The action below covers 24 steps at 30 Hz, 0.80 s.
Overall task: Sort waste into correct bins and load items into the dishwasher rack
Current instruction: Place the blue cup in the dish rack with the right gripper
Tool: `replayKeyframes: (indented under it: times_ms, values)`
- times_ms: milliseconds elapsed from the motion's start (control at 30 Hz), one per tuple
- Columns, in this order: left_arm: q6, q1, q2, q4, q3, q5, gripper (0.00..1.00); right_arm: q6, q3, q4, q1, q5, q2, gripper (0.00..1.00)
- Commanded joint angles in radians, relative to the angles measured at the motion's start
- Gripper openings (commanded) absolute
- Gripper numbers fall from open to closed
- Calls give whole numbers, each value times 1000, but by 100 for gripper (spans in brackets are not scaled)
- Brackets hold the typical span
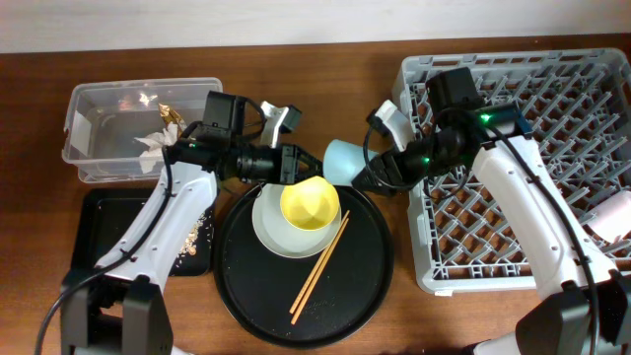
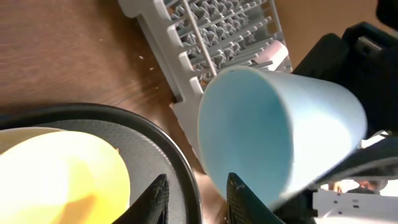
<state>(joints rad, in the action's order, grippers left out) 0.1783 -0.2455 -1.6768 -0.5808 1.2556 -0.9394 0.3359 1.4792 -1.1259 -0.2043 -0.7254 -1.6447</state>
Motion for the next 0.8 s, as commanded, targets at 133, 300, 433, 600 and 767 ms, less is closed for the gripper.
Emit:
replayKeyframes:
  times_ms: [133, 300, 433, 600, 767]
  values:
    - [-16, 89, 81, -193, 7, 388, 31, -253, 196, -195, 147, 476, 11, 55]
    - [-16, 151, 304, -332, 7, 783, 31, -377, 285, -304, 362, 688, 11, 56]
    - [-16, 151, 434, -333, 7, 843, 38, -410, 285, -326, 546, 750, 0, 56]
    - [-16, 151, 437, -334, 6, 843, 38, -495, 285, -322, 729, 779, -34, 55]
    - [-16, 151, 437, -335, 6, 843, 38, -502, 284, -326, 780, 757, -116, 56]
